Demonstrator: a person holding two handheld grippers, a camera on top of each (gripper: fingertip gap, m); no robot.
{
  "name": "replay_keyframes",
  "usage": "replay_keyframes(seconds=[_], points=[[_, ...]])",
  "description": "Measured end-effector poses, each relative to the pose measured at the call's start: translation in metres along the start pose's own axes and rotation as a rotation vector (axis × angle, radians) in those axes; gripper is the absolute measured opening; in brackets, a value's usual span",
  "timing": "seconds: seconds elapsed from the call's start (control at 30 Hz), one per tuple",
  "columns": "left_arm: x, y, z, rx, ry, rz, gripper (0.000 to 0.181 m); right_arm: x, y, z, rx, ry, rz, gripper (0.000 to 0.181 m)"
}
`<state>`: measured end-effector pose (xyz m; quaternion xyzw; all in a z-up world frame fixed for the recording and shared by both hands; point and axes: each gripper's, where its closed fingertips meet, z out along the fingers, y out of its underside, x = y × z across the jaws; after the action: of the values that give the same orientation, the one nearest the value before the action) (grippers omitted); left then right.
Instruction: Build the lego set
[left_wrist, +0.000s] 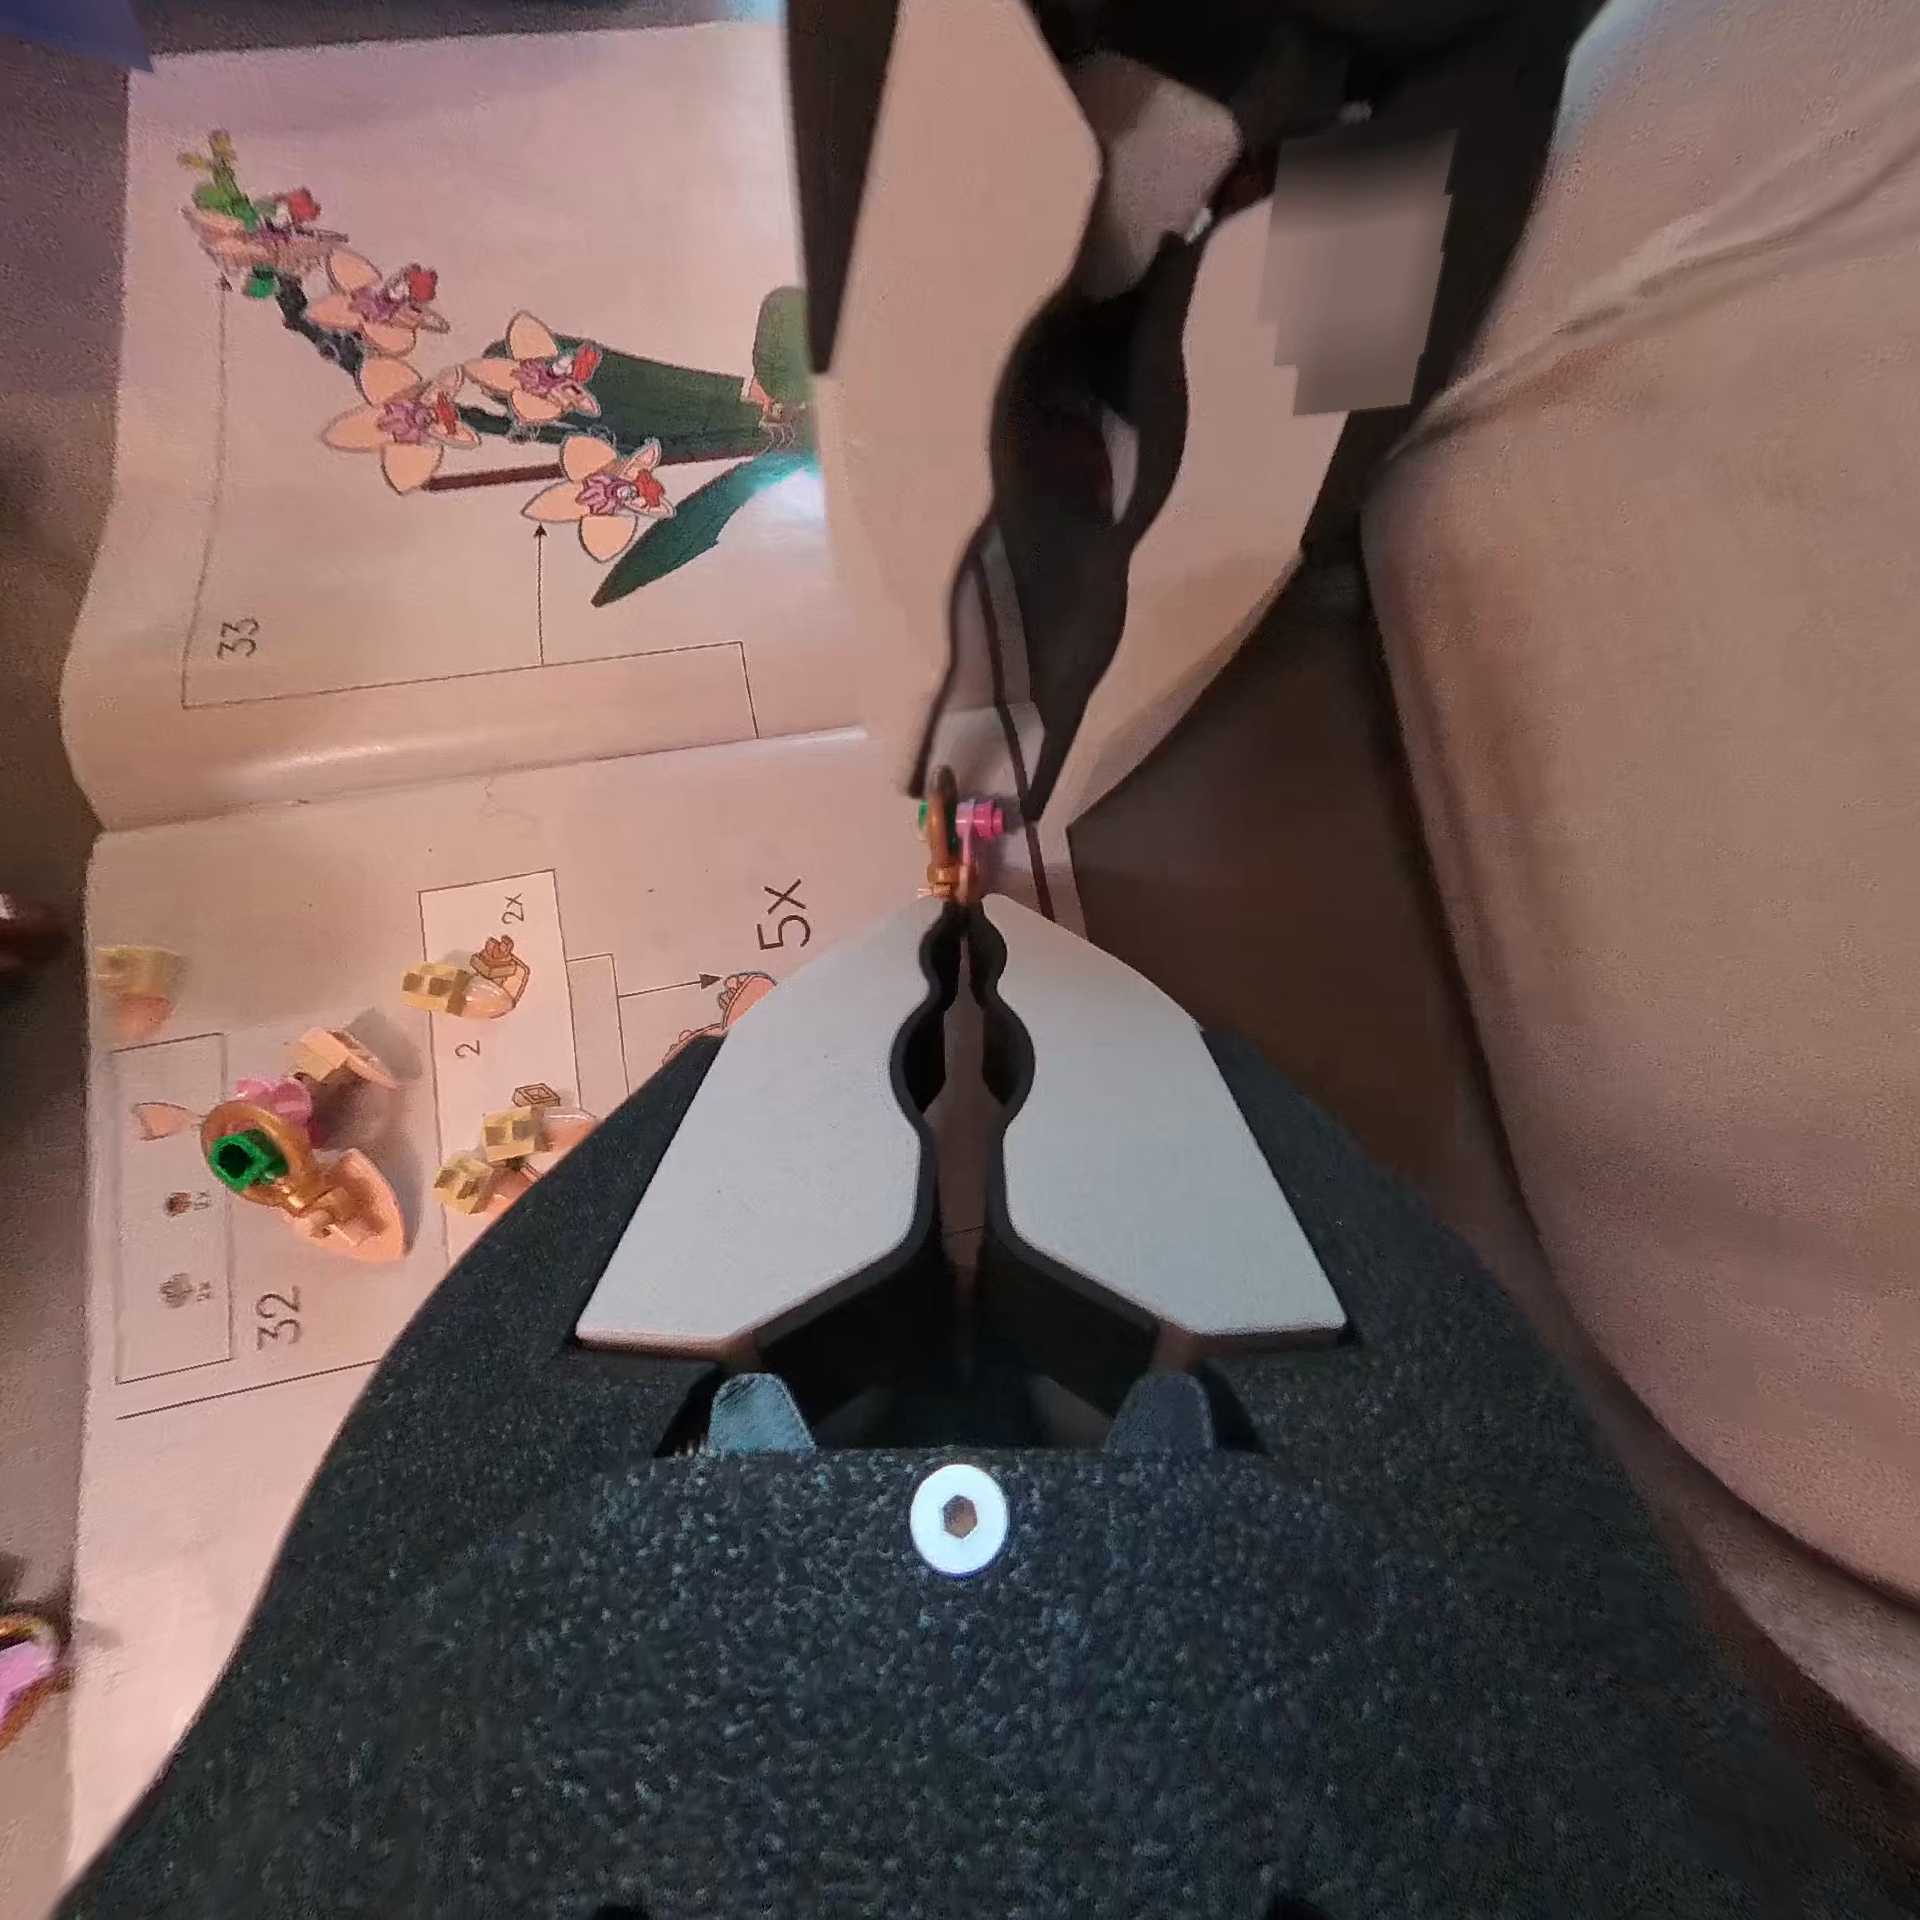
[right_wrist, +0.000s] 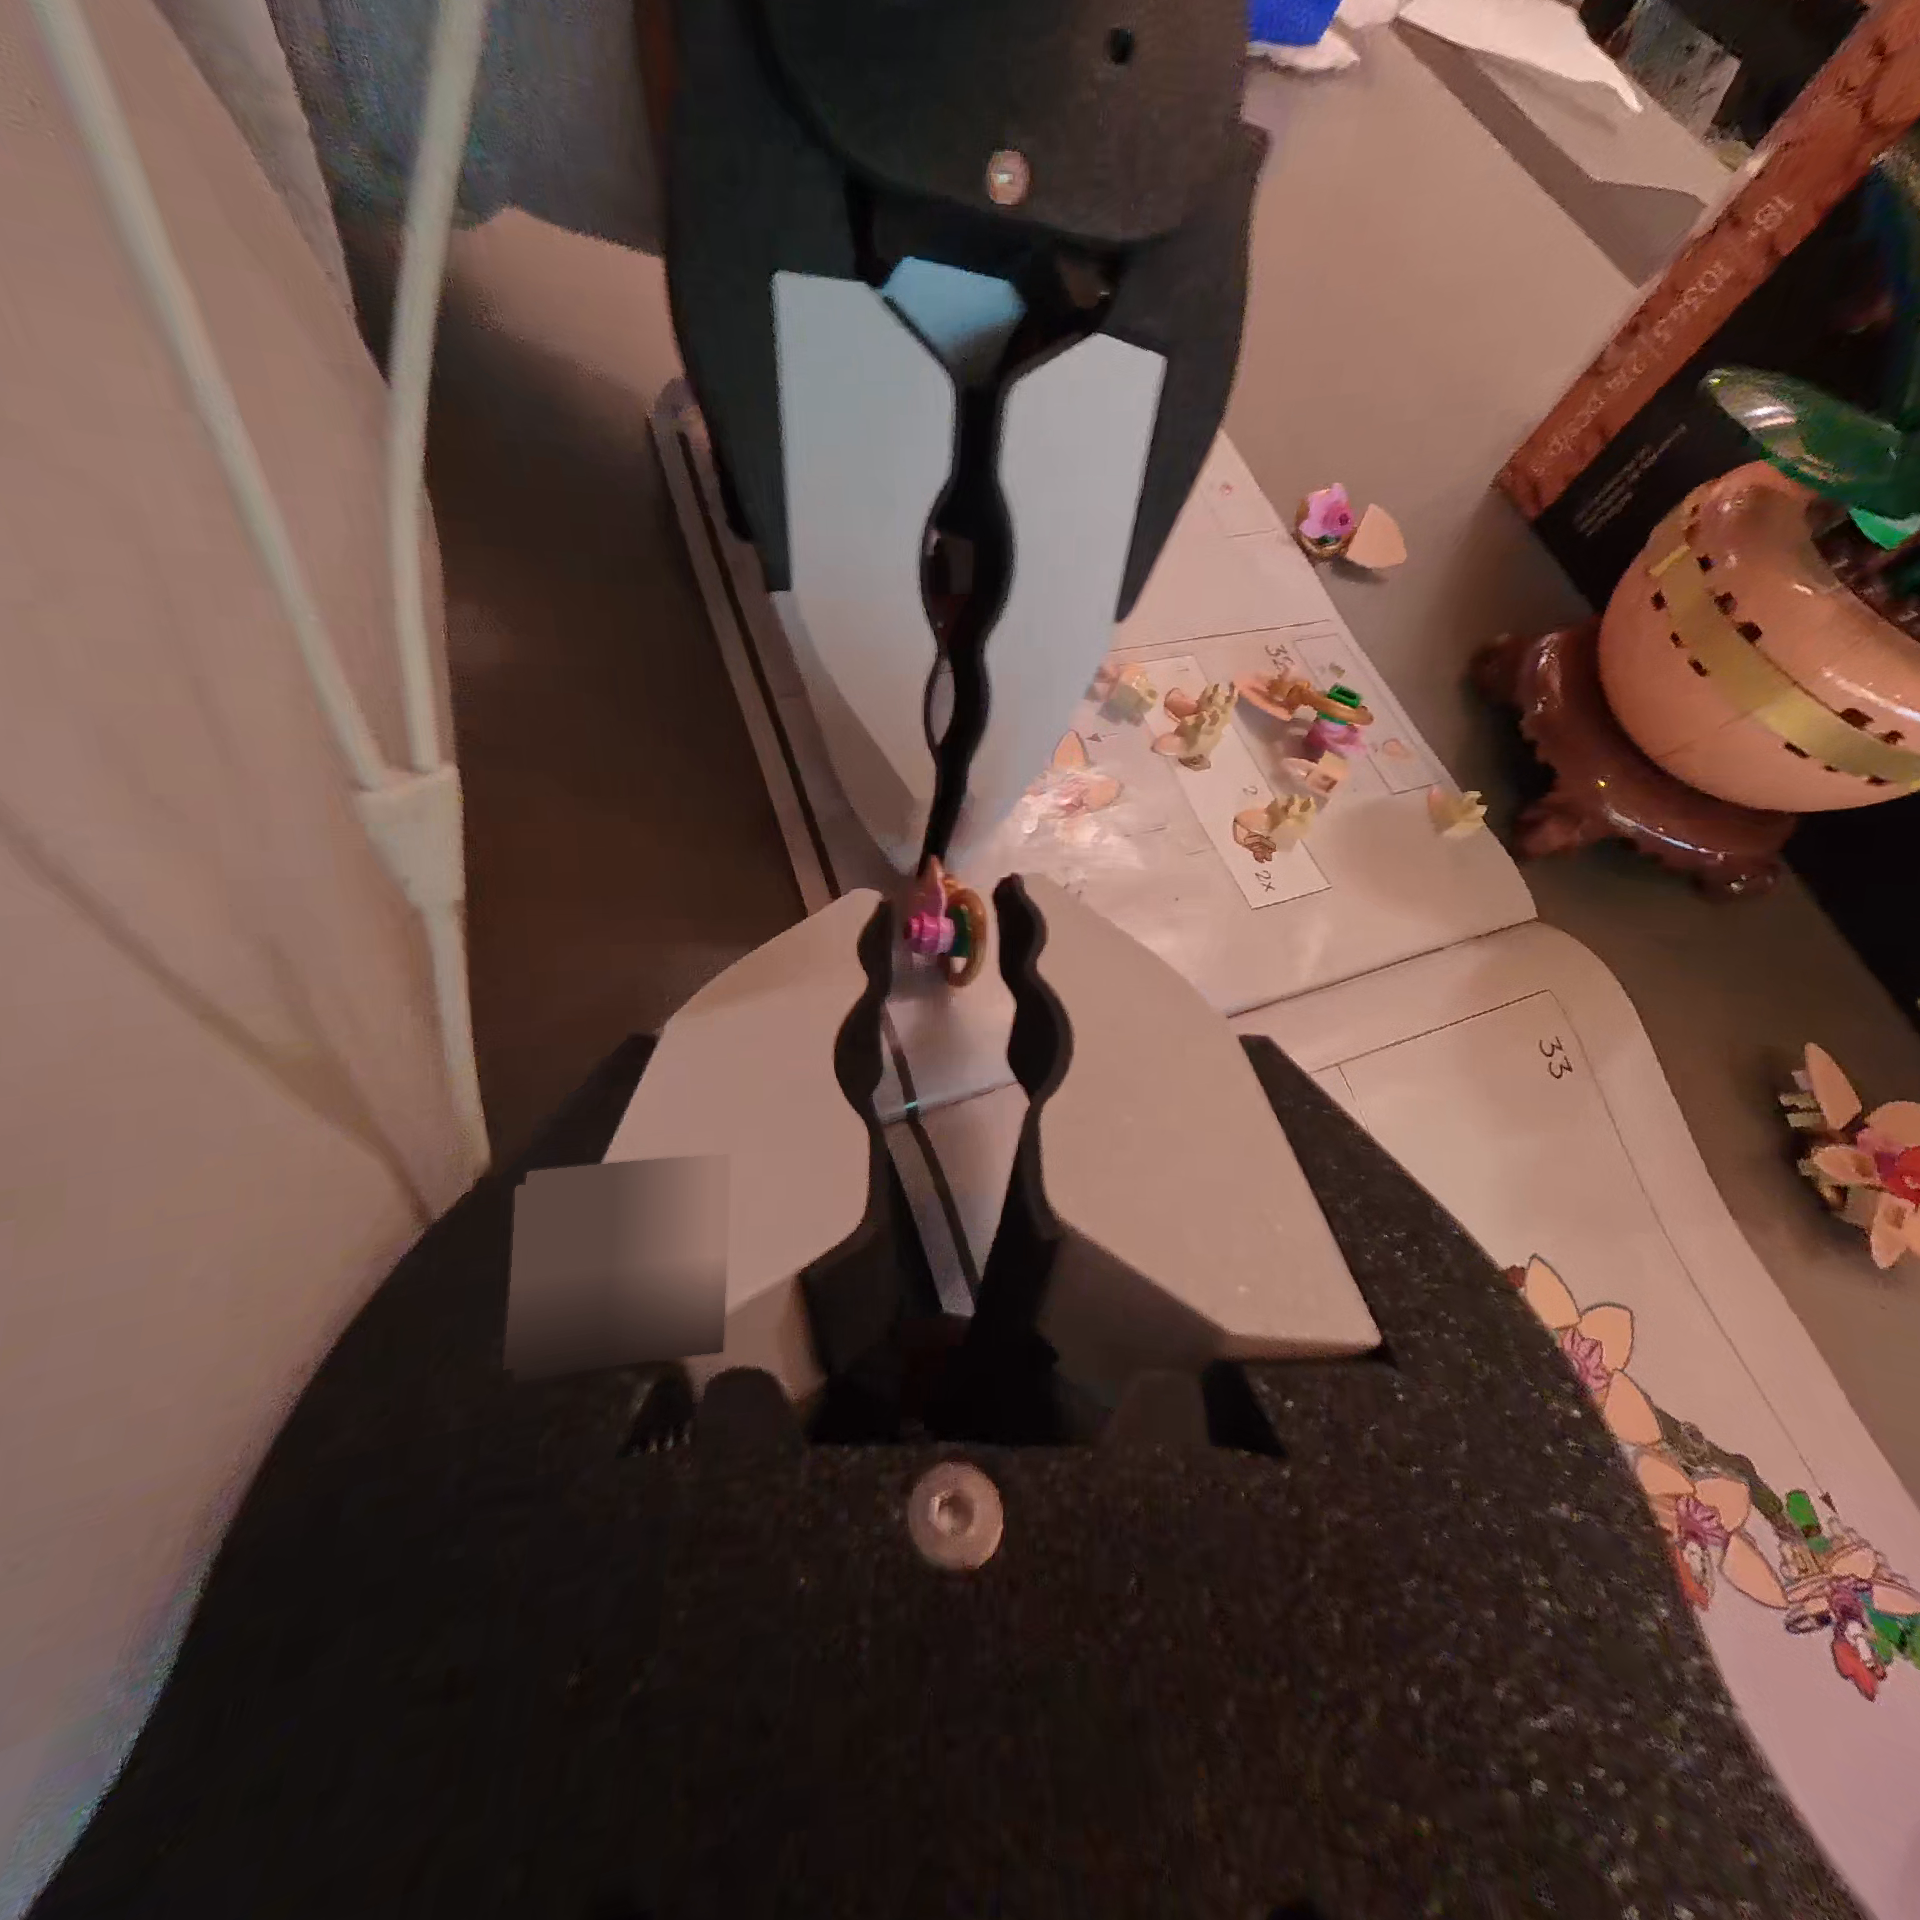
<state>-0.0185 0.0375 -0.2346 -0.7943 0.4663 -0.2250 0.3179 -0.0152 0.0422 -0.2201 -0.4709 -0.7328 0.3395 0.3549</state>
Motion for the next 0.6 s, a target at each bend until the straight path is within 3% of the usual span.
replay_keyframes(seconds=[0.17,0.5,0.6], points=[[-0.001,-0.001,-0.003,-0.004,-0.143,0.166,0.001,0.004,0.005,-0.008,0.002,-0.023,0.078,0.035],[0.005,-0.015,-0.013,0.086,-0.216,0.258,0.001,-0.004,-0.004,-0.004,0.040,-0.080,0.008,0.028],[0.008,-0.019,-0.016,0.114,-0.232,0.277,0.001,-0.005,-0.012,-0.006,0.082,-0.048,-0.063,0.015]])
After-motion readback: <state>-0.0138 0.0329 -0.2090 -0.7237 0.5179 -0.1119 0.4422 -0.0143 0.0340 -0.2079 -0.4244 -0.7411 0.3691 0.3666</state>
